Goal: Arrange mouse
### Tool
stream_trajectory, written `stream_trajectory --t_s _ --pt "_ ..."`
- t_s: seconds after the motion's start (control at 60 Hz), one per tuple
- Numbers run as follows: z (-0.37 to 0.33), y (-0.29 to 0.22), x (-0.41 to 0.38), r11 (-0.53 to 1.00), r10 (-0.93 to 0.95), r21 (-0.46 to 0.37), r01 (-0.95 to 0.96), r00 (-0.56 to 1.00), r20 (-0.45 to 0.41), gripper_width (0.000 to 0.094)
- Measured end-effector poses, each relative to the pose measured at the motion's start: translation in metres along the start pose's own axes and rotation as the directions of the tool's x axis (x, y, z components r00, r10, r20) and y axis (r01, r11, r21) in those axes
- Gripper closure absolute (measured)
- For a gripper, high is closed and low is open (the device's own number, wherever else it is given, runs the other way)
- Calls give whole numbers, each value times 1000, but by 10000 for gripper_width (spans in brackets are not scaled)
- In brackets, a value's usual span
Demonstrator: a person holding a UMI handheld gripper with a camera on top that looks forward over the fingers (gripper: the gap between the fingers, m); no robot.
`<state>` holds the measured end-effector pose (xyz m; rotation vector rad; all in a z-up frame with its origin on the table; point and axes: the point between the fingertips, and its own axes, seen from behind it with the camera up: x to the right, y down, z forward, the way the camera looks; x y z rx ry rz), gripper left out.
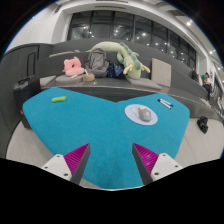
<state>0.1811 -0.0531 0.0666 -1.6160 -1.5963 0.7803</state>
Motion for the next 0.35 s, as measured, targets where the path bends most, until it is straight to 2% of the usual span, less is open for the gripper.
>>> stream_trajectory --t_s 0.117,0.217,0.35 --pt "-15 26 -18 1000 -11 -23 11 999 31 79" --pt "-22 30 -23 1000 -13 -22 14 999 49 78" --pt "-21 26 -15 1000 -26 -6 26 999 22 76"
